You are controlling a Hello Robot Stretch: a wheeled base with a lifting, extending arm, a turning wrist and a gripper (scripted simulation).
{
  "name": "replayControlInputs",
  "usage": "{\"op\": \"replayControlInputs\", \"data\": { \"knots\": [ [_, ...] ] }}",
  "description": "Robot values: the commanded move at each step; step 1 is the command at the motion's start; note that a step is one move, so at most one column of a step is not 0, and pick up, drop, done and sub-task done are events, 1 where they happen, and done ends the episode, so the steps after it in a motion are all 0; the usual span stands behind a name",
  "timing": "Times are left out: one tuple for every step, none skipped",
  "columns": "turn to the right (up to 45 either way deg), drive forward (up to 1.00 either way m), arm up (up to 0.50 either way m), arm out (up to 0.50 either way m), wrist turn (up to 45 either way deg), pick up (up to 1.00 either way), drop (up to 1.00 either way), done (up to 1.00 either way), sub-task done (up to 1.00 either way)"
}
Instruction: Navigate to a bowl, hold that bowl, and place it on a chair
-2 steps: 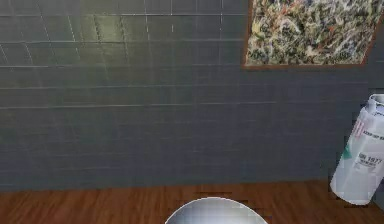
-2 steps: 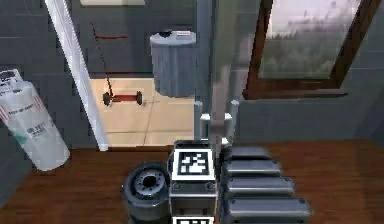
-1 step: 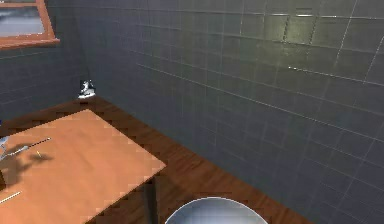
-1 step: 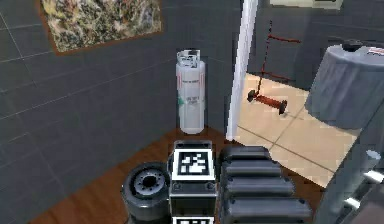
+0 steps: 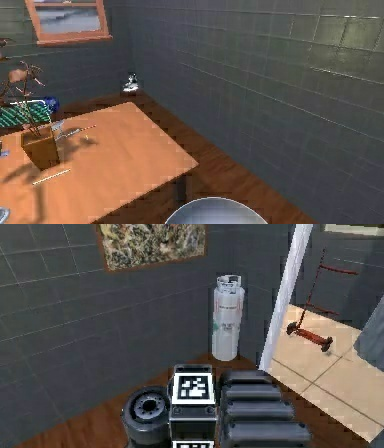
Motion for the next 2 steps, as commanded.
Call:
{"op": "replayControlInputs", "data": {
  "knots": [
    [0.0,0.4,0.0,0.0,0.0,0.0,0.0,0.0,0.0],
    [45.0,0.0,0.0,0.0,0.0,0.0,0.0,0.0,0.0]
  ]
}}
